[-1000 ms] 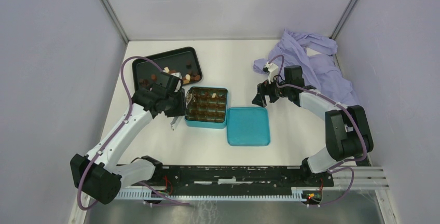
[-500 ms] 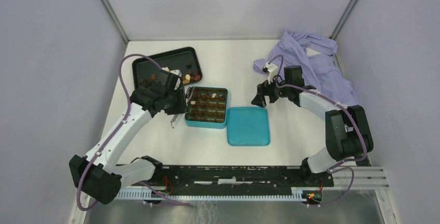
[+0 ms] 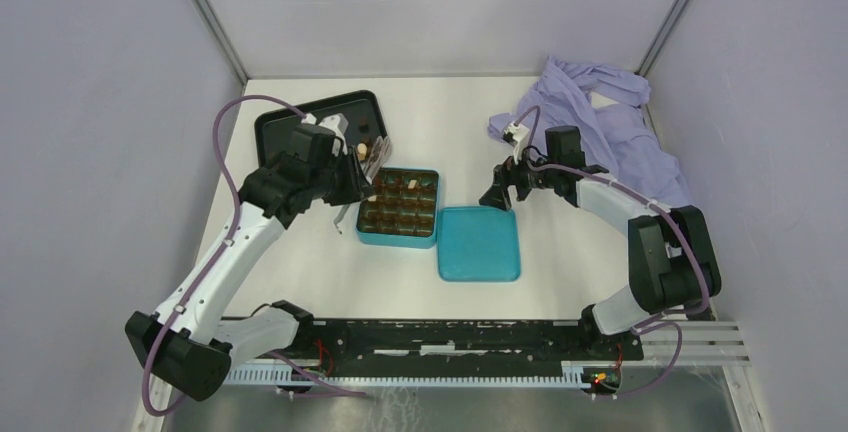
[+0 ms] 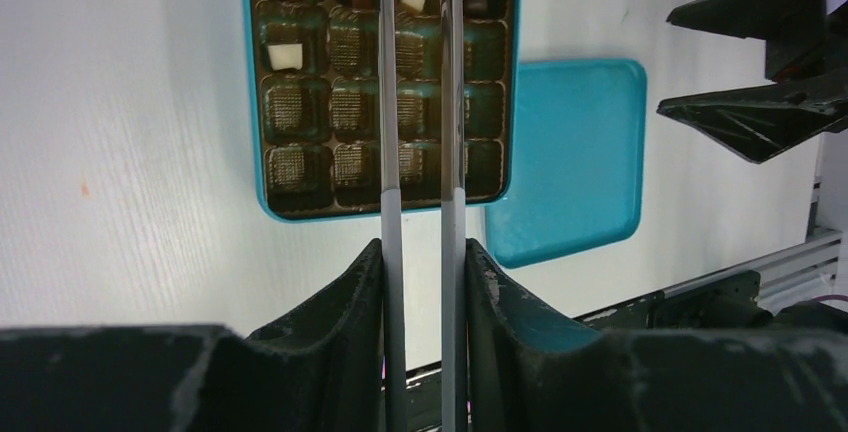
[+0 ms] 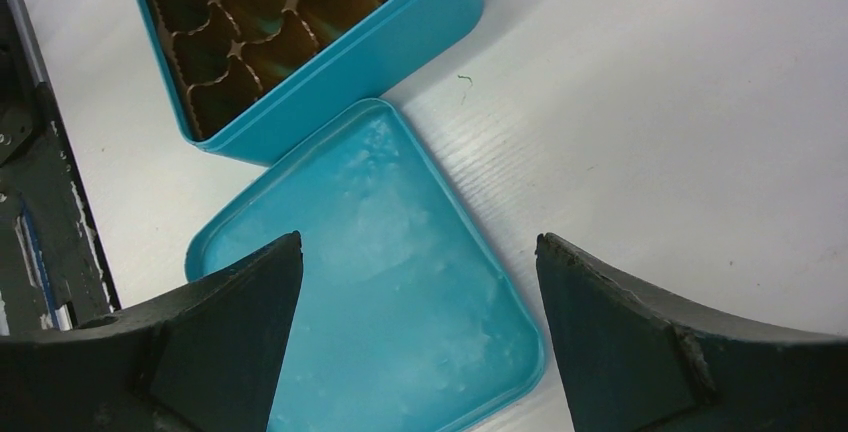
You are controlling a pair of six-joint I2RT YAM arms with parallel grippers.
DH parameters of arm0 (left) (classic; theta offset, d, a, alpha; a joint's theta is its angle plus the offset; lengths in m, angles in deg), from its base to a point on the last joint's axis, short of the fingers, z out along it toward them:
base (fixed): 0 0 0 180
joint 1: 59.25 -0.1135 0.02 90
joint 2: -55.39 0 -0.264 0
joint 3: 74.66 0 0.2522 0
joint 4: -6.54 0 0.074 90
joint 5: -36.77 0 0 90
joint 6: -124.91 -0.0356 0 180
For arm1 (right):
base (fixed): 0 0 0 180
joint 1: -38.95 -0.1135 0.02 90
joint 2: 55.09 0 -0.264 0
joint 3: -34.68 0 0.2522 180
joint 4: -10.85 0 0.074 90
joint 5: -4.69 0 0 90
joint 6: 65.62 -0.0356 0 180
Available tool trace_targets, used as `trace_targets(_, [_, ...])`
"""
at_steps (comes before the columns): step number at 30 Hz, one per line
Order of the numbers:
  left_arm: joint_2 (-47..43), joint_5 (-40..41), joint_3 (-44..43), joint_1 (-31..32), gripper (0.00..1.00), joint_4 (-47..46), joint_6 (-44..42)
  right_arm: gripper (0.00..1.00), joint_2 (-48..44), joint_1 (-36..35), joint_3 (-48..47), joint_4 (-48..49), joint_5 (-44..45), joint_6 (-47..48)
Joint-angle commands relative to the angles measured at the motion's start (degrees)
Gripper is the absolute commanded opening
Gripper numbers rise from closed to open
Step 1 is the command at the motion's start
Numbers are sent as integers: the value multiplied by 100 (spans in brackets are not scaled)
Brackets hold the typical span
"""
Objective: Pack the chocolate
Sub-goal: Adjust the packing box at the center of the board.
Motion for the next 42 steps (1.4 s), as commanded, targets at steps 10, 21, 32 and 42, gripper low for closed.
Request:
trace_targets(10, [56,-193,-358,37,34,-776,203,90,434,-1040,-1586,-381,189,-638])
trace_targets(21, [-475,334,-170,38,34,-900,146,90,995,-1906,-2325,-719,3377,-2761])
trace_targets(32, [-598,515,1,34,34,-870,16,64,1729,-2138,-2580,-841,3933,-3510])
trace_targets(42, [-685,557,68,42,34,-827,6,54,2062,-2160,-2726,-660,3857,-4046])
